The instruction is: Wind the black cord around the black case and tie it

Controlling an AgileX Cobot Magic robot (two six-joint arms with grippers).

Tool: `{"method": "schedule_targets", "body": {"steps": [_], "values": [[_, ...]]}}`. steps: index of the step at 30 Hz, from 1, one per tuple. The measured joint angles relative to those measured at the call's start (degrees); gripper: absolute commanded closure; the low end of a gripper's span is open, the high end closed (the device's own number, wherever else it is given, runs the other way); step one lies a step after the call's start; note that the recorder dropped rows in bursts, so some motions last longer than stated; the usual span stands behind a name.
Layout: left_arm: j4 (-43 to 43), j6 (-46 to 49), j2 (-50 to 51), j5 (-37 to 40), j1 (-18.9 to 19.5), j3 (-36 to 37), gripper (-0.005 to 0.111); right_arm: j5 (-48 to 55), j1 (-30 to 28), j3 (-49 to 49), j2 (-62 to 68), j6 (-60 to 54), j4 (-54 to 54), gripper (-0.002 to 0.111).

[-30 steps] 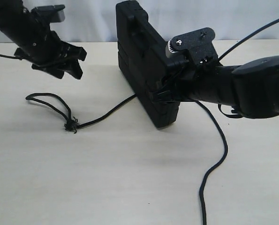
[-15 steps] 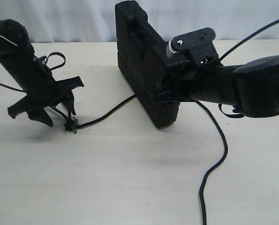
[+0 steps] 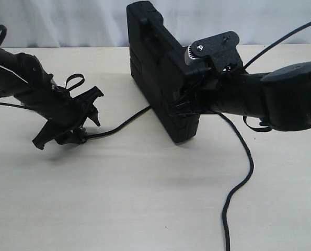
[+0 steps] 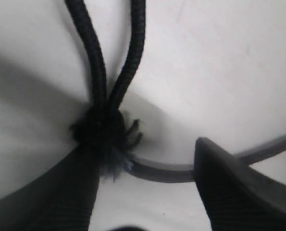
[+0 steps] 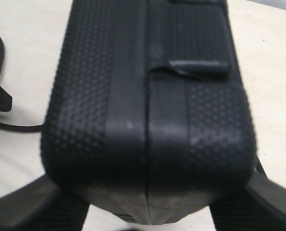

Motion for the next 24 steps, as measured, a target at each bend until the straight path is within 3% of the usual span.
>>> {"method": "schedule_targets", "body": {"steps": [7, 16, 19, 24], "values": [[0.0, 0.0, 0.0, -0.5, 2.8, 0.0, 0.049, 0.1, 0.0, 0.0, 0.0, 0.0, 0.0, 0.104], [5.0, 0.0, 0.1, -3.5, 2.8, 0.0, 0.05, 0.1, 0.0, 0.0, 0.0, 0.0, 0.0, 0.104], [5.5, 0.4, 0.6, -3.4, 2.8, 0.0, 0.063, 0.1, 0.0, 0.0, 0.0, 0.0, 0.0, 0.104], [4.5, 5.3, 1.9, -2.3, 2.9, -0.1, 0.103, 0.1, 0.0, 0.0, 0.0, 0.0, 0.0, 0.104]]}}
